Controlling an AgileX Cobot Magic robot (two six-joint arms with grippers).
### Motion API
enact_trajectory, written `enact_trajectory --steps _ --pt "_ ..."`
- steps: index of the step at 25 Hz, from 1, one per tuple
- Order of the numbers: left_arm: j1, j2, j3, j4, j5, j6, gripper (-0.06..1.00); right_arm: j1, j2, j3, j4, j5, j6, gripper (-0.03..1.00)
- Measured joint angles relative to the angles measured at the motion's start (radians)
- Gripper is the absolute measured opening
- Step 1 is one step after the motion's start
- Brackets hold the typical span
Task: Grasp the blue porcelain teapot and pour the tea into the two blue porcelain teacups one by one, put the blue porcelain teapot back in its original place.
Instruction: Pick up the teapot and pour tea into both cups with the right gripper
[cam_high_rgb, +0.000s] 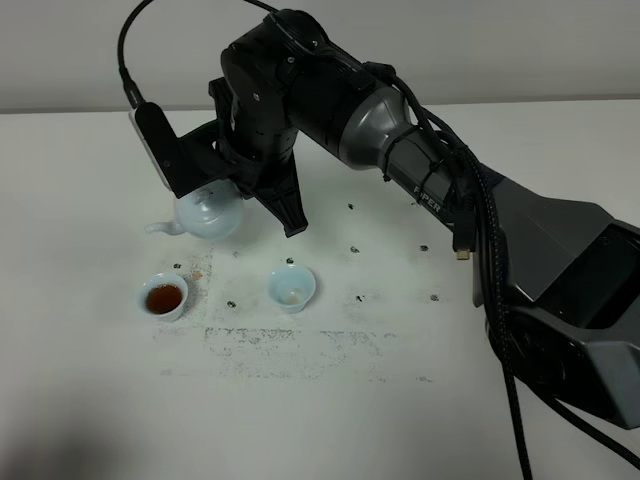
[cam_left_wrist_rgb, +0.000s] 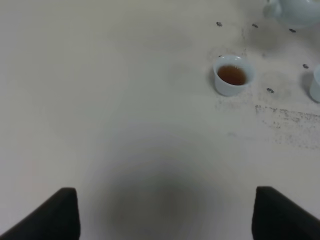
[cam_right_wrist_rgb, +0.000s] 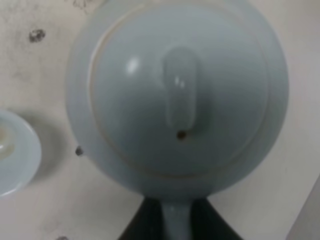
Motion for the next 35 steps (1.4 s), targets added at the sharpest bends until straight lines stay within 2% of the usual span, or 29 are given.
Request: enact_trajectory --steps 9,23,31,35 --pt "0.000 0.000 0.000 0.000 0.000 0.000 0.67 -0.071 0.010 0.000 0.143 0.002 0.057 0.04" --pt "0.000 0.000 0.000 0.000 0.000 0.000 0.67 -0.071 0.127 0.000 0.150 0.002 0.049 0.04" --pt "0.000 0.000 0.000 0.000 0.000 0.000 0.67 -0.071 0.120 -0.031 0.116 0.005 0.035 0.04" --pt "0.000 0.000 0.000 0.000 0.000 0.000 0.67 -0.071 0.039 -0.044 0.091 0.006 0.010 0.04"
